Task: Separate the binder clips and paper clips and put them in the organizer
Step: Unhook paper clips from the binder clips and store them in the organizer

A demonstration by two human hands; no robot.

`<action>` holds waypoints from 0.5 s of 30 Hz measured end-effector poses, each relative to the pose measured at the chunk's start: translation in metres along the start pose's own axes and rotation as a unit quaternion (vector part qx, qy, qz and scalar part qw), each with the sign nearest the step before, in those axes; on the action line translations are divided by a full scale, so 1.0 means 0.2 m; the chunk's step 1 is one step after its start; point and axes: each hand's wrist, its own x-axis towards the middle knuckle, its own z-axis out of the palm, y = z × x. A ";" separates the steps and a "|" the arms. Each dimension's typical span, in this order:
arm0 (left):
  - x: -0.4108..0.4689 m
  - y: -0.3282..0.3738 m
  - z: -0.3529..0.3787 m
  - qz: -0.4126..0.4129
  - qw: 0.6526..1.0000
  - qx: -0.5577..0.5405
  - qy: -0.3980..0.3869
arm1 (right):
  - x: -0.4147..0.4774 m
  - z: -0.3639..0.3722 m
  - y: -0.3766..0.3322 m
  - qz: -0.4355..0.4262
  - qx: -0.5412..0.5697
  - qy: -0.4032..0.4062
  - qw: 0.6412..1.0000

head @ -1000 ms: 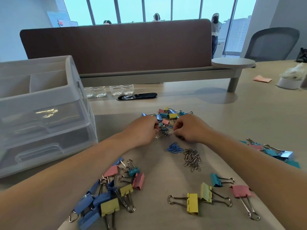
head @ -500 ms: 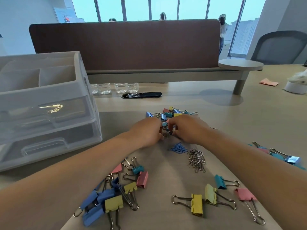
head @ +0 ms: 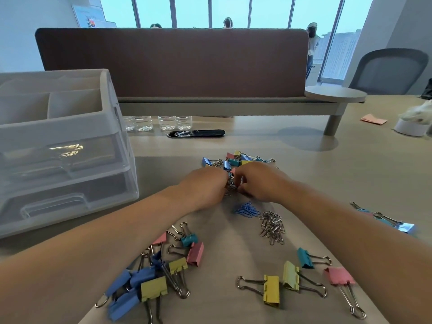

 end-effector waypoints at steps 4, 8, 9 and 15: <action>0.00 0.00 -0.01 0.014 1.000 0.009 -0.004 | 0.00 0.00 0.00 0.002 0.003 -0.003 1.000; -0.01 0.00 -0.02 0.003 1.000 -0.010 0.017 | 0.01 0.00 0.02 0.022 0.031 -0.002 0.999; -0.02 0.00 -0.03 0.000 1.000 -0.013 0.022 | 0.01 0.00 0.02 0.037 0.051 0.000 0.998; -0.03 0.02 -0.02 0.008 1.000 -0.002 0.026 | 0.03 -0.02 0.04 0.113 0.064 -0.014 0.991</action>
